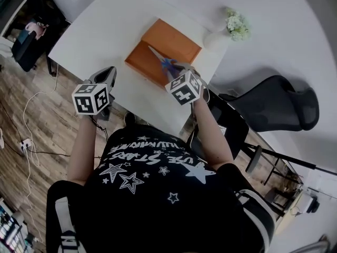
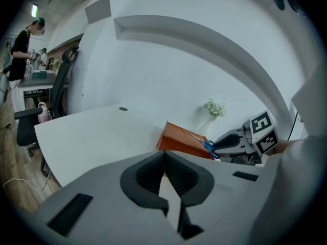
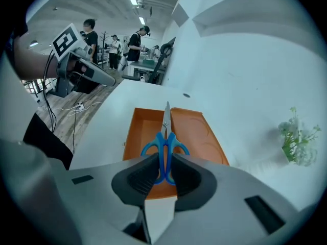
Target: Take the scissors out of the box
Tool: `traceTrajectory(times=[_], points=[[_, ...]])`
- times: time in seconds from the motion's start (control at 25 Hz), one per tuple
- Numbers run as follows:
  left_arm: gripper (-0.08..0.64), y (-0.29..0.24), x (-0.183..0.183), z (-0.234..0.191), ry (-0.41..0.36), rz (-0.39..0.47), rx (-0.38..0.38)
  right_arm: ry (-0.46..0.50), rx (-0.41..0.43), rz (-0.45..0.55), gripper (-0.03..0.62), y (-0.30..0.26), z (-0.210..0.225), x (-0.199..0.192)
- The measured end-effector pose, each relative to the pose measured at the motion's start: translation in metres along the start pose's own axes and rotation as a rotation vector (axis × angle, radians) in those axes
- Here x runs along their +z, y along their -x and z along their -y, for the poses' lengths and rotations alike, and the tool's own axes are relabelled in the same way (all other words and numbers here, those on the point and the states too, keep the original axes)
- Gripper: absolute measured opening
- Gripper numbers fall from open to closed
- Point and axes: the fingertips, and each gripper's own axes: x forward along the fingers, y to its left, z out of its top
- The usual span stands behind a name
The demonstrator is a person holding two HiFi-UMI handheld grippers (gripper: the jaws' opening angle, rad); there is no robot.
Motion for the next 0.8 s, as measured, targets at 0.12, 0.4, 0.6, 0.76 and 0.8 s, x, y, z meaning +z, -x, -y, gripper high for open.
traceTrajectory(times=[0.12,0.4,0.6,0.76,0.8], points=[[0.018,0.011,-0.009,0.015,0.001,0.005,0.014,-0.015,0.001,0.047,0.098,0.016,-0.003,-0.003],[0.018,0.036,-0.032,0.05,0.003,0.023,0.047,-0.047,0.032,0.131,0.099,0.047,-0.016,-0.021],[0.018,0.053,-0.049,0.076,0.005,0.037,0.066,-0.033,0.055,0.153,0.098,0.071,-0.034,-0.039],[0.018,0.065,-0.068,0.097,0.009,0.043,0.08,-0.049,0.061,0.18,0.098,0.087,-0.044,-0.056],[0.018,0.069,-0.073,0.103,0.009,0.046,0.083,-0.054,0.062,0.184,0.098,0.091,-0.047,-0.061]])
